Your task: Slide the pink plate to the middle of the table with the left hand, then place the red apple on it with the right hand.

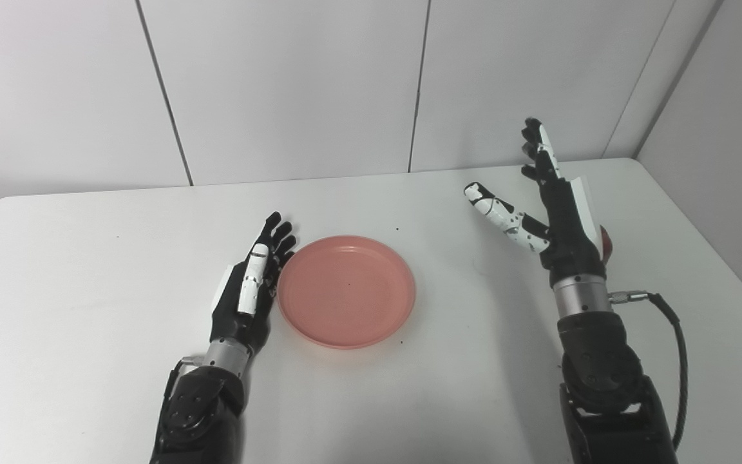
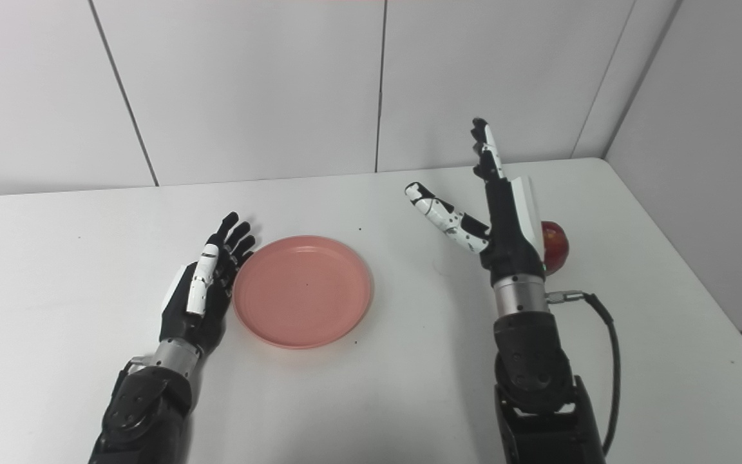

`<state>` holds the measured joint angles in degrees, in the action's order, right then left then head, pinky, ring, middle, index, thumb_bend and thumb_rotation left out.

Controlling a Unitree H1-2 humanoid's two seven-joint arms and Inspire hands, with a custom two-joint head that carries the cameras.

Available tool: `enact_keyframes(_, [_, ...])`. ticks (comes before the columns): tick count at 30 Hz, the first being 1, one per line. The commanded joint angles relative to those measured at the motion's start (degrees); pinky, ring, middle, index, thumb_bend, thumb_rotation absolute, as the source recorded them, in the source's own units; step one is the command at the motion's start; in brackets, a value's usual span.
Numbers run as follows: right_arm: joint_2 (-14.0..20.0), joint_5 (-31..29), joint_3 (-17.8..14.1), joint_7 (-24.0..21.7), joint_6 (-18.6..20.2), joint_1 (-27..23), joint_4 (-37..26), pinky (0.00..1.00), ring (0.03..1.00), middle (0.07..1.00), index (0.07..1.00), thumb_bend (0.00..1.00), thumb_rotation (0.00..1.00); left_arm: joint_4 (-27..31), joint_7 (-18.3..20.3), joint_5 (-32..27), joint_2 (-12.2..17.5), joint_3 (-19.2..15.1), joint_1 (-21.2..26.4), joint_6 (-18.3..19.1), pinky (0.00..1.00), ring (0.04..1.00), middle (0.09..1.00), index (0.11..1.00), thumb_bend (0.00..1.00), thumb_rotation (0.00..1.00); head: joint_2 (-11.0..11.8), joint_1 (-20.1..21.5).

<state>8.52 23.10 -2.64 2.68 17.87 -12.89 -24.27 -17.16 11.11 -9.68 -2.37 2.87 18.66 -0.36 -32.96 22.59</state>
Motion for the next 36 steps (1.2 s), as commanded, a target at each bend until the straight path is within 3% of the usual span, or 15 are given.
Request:
enact_keyframes(1, [1.76, 2.21, -0.57, -0.14, 0.89, -2.36, -2.19, 0.90, 0.957, 0.963, 0.989, 0.98, 0.49, -1.81, 0.29, -0.18, 0.54, -0.29, -1.85, 1.13, 0.97, 0.964, 0.967, 0.958, 0.38, 1.00, -0.01, 0.36])
enact_keyframes(9, [6.44, 13.60, -0.66, -1.07, 3.70, -1.57, -2.96, 0.84, 0.931, 0.968, 0.994, 1.00, 0.48, -1.47, 0.70, -0.38, 0.89, -0.43, -2.08, 1.31, 0.98, 0.970, 0.973, 0.960, 0.39, 1.00, -0.02, 2.18])
enact_keyframes(13, [7.73, 15.77, -1.52, 0.30, 2.22, -0.90, -1.73, 0.80, 0.914, 0.976, 0.999, 1.00, 0.46, -1.69, 1.06, -0.48, 1.12, -0.61, -2.00, 1.04, 0.98, 0.969, 0.974, 0.959, 0.39, 1.00, -0.07, 2.91])
enact_keyframes(15, [8.73, 17.46, -1.97, 0.97, 1.55, -0.41, -0.97, 0.82, 0.921, 0.978, 1.000, 1.00, 0.47, -1.74, 1.31, -0.55, 1.25, -0.66, -1.94, 1.10, 0.97, 0.969, 0.974, 0.960, 0.39, 1.00, -0.12, 3.08])
enact_keyframes(27, [11.35, 18.20, -5.65, 3.22, 2.19, 1.35, 5.00, 0.82, 0.945, 0.993, 1.000, 1.00, 0.46, -1.24, 1.43, -0.56, 1.72, -0.82, -2.04, 1.80, 0.97, 0.963, 0.969, 0.958, 0.38, 1.00, -0.74, 4.24])
enact_keyframes(36, [12.19, 17.20, -6.71, 5.00, 1.16, 1.25, 11.24, 0.83, 0.960, 0.996, 1.000, 1.00, 0.47, -0.97, 1.55, -0.58, 1.94, -0.94, -2.18, 2.01, 0.97, 0.964, 0.969, 0.956, 0.39, 1.00, -1.13, 4.29])
